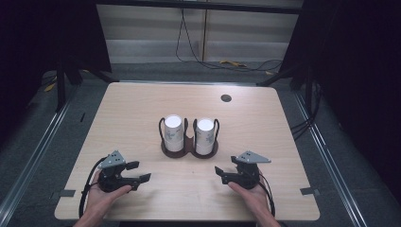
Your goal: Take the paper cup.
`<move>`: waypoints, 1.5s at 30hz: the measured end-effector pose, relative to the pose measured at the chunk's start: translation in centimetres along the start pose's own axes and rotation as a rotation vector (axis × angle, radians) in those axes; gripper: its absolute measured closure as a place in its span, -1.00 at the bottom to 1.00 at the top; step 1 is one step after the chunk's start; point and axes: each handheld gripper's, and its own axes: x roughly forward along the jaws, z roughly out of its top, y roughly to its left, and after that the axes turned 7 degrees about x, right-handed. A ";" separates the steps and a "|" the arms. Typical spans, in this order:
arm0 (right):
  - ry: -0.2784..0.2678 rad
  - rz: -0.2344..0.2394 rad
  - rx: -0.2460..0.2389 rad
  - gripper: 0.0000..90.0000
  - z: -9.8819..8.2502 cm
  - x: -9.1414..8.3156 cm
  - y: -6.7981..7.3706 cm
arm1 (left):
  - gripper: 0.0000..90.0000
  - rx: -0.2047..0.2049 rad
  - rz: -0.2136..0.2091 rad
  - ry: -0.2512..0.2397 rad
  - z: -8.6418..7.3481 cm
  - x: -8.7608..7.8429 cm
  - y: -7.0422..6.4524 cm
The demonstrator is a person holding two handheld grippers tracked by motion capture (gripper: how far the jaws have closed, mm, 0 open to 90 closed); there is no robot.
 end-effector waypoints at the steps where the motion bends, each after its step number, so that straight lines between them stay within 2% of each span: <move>1: -0.001 0.002 -0.002 -0.51 0.0 0.0 -0.1 | -0.40 0.000 0.004 0.004 0.0 0.0 0.0; 3: 0.016 -0.001 0.017 -0.50 0.0 -0.1 -0.2 | -0.40 0.007 -0.003 0.009 0.0 0.2 0.0; 6: 0.057 0.037 0.053 -0.50 0.0 0.1 -0.5 | -0.41 0.003 -0.013 0.018 0.0 0.4 0.0; 12: 0.050 0.050 0.017 -0.50 0.4 0.5 -0.2 | -0.42 -0.006 -0.007 0.023 0.0 0.5 0.2; 15: 0.061 0.030 -0.007 -0.55 0.4 0.7 0.0 | -0.42 -0.026 -0.023 0.033 0.0 0.7 0.4; 18: 0.076 0.040 -0.013 -0.56 0.5 0.8 0.1 | -0.42 -0.054 -0.026 0.034 0.2 0.9 0.5; 21: 0.068 0.047 -0.046 -0.53 0.5 0.7 0.5 | -0.42 -0.015 -0.016 0.051 0.4 0.9 0.2; 23: 0.068 0.053 -0.048 -0.53 0.5 0.7 0.8 | -0.42 -0.017 -0.027 0.035 0.4 0.9 -0.1; 29: 0.035 0.081 -0.056 -0.44 0.8 0.1 1.4 | -0.43 0.008 -0.041 0.048 0.4 0.9 -0.6; 35: 0.052 0.126 -0.069 -0.44 1.3 -0.3 2.1 | -0.43 0.007 -0.045 0.042 0.4 0.5 -0.9; 40: 0.042 0.158 -0.077 -0.38 2.2 -0.4 2.6 | -0.43 0.014 -0.059 0.045 0.5 0.6 -0.9; 42: 0.039 0.159 -0.091 -0.34 2.4 -0.3 2.9 | -0.43 0.015 -0.060 0.046 0.5 0.7 -0.9; 44: 0.045 0.156 -0.126 -0.40 2.8 -0.2 3.4 | -0.43 0.018 -0.066 0.048 0.5 0.7 -0.9; 45: 0.031 0.167 -0.121 -0.35 3.1 -0.2 3.5 | -0.43 0.021 -0.062 0.052 0.4 0.6 -1.0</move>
